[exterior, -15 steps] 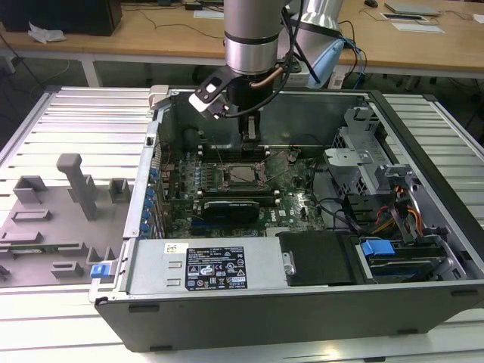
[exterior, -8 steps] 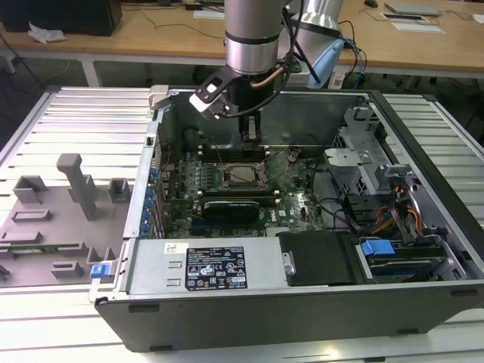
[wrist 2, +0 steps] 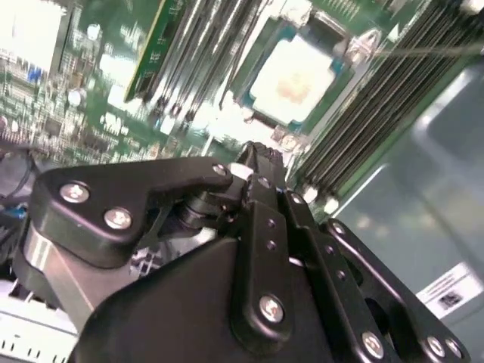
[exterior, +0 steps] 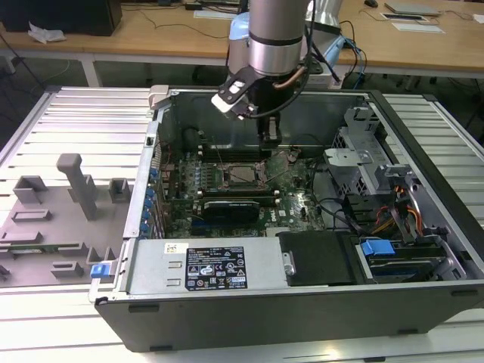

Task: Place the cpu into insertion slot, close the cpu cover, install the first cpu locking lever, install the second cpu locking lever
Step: 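Close the cpu cover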

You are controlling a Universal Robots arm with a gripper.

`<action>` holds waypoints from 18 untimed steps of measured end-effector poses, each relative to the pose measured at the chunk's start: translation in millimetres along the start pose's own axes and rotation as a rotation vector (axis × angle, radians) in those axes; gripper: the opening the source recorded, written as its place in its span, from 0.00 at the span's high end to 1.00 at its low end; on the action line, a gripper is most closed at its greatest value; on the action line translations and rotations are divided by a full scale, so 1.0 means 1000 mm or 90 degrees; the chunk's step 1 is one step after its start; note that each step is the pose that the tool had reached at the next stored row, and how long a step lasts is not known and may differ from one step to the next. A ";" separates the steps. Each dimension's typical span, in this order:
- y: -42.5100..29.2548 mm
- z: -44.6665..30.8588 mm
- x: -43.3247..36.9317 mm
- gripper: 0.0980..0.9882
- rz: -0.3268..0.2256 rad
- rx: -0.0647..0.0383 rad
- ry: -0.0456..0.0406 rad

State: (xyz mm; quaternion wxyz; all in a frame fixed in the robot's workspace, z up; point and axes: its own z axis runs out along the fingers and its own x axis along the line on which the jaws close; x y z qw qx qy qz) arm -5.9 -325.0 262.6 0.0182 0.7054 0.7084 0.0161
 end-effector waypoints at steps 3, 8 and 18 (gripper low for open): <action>0.0139 0.0006 -0.0002 0.99 0.000 0.001 -0.0002; 0.0543 0.0029 -0.0004 0.99 0.000 0.008 0.0001; 0.0688 0.0194 -0.0005 0.99 0.000 0.014 0.0001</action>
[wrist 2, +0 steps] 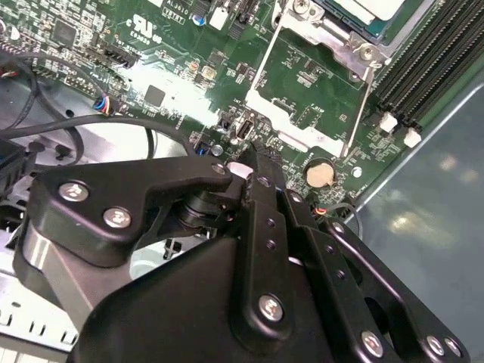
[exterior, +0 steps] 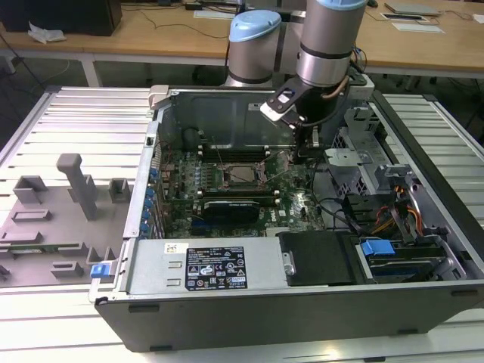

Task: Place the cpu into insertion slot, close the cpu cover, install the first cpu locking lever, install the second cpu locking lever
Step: 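Close the cpu cover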

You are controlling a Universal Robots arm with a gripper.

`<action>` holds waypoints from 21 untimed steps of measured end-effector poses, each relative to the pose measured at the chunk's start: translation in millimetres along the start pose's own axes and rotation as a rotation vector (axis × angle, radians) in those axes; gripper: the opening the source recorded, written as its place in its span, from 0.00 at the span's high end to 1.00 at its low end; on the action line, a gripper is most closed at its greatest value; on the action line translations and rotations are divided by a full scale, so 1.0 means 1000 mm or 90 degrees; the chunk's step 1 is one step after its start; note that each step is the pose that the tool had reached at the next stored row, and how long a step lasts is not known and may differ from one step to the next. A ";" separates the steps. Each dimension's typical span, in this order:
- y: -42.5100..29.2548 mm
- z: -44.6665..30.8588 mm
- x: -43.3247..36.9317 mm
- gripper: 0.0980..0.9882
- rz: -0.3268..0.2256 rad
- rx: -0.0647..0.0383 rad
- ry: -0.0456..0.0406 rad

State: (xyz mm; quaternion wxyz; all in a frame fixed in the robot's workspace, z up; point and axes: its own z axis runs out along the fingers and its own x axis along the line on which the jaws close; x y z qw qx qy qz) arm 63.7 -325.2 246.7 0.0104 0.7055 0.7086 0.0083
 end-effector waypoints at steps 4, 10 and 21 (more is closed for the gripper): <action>0.0003 0.0007 0.0000 0.99 0.000 0.002 0.0002; 0.0015 0.0010 0.0000 0.99 0.000 0.036 0.0064; -0.0042 -0.0019 0.0002 0.99 0.000 0.029 0.0065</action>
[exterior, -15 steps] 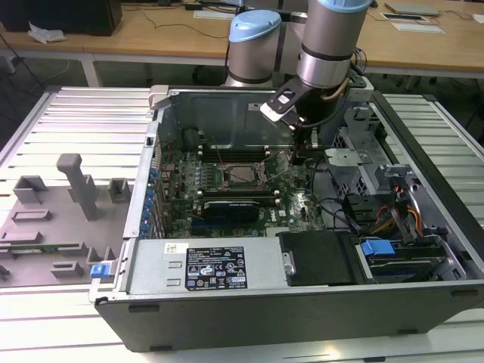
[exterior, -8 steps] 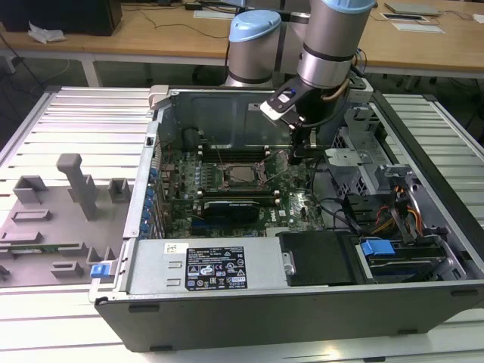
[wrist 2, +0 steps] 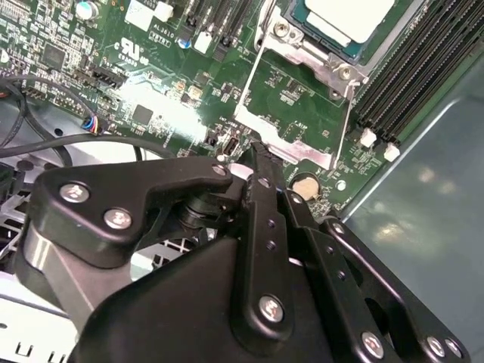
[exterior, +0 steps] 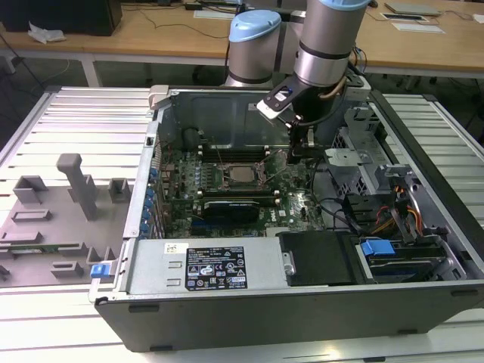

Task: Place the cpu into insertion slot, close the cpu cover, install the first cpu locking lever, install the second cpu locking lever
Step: 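Close the cpu cover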

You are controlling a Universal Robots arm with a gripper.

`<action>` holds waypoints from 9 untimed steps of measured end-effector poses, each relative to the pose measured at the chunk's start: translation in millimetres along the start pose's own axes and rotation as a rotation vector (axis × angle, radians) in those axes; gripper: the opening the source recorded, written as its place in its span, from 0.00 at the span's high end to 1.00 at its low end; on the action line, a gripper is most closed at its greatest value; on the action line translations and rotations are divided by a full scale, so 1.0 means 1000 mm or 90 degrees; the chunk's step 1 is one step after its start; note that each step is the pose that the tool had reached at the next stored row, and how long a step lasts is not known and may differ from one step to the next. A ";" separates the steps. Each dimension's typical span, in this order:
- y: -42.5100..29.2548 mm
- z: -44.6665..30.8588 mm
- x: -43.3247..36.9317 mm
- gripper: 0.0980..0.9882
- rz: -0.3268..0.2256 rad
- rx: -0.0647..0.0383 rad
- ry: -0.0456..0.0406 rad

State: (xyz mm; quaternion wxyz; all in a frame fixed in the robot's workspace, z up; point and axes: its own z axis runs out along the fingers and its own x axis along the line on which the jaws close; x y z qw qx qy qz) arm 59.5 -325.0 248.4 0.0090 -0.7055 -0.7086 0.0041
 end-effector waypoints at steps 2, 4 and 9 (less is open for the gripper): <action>0.0000 0.0000 0.0000 0.99 0.000 0.000 -0.0001; 0.0003 -0.0001 -0.0001 0.99 0.000 0.012 0.0012; 0.0019 0.0003 -0.0001 0.99 0.000 0.059 0.0076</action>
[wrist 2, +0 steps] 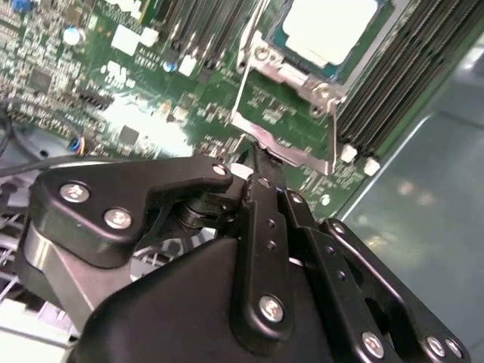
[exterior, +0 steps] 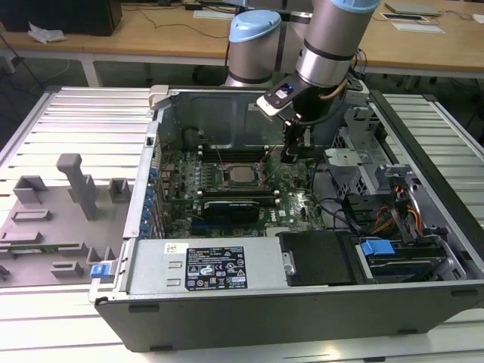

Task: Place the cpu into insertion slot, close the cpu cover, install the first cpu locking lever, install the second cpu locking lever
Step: 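Close the cpu cover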

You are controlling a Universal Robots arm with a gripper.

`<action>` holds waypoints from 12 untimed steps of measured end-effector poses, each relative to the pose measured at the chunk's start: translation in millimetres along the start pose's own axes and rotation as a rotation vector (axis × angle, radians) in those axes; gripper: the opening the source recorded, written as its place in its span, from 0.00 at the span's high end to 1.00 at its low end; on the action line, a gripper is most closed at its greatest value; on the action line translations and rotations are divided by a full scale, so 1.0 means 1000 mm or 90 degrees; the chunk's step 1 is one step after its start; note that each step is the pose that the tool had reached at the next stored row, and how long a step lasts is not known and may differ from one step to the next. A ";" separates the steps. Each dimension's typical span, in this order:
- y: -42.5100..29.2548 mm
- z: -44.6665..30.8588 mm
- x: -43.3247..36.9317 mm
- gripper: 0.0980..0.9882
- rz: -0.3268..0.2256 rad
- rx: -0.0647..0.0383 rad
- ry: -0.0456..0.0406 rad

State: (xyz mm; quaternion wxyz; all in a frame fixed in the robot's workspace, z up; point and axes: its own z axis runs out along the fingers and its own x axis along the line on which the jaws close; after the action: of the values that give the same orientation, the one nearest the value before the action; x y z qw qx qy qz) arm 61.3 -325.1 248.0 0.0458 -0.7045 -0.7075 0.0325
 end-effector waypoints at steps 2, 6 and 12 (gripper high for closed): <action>0.0000 0.0000 0.0000 0.99 0.000 0.000 0.0001; -0.0086 0.0009 0.0003 0.99 0.000 -0.007 0.0001; -0.0245 0.0028 0.0035 0.99 0.000 -0.016 0.0000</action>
State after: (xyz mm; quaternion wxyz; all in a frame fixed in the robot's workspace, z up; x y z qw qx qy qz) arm 36.6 -321.6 248.0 0.0371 -0.7048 -0.7080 0.0239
